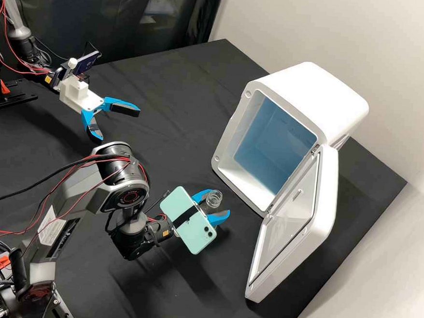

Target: Take the flask out of the incubator

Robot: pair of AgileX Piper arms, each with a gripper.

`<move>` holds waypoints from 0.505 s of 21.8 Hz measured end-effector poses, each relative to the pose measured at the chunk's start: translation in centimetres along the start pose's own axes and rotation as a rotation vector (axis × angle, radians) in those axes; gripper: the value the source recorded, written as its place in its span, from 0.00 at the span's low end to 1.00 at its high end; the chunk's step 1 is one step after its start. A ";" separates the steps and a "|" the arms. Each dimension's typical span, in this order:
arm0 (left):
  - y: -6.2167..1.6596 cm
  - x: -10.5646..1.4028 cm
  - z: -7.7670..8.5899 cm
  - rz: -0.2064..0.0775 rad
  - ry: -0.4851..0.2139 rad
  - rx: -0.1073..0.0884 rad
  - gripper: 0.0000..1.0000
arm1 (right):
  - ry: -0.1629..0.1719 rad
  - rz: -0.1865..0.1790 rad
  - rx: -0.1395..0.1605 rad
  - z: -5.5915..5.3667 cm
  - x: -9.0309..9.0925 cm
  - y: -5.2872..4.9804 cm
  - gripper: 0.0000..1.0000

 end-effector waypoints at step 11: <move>0.00 0.0 0.0 0.000 0.000 0.000 1.00 | -0.009 -0.008 0.007 0.1 0.0 -0.1 1.00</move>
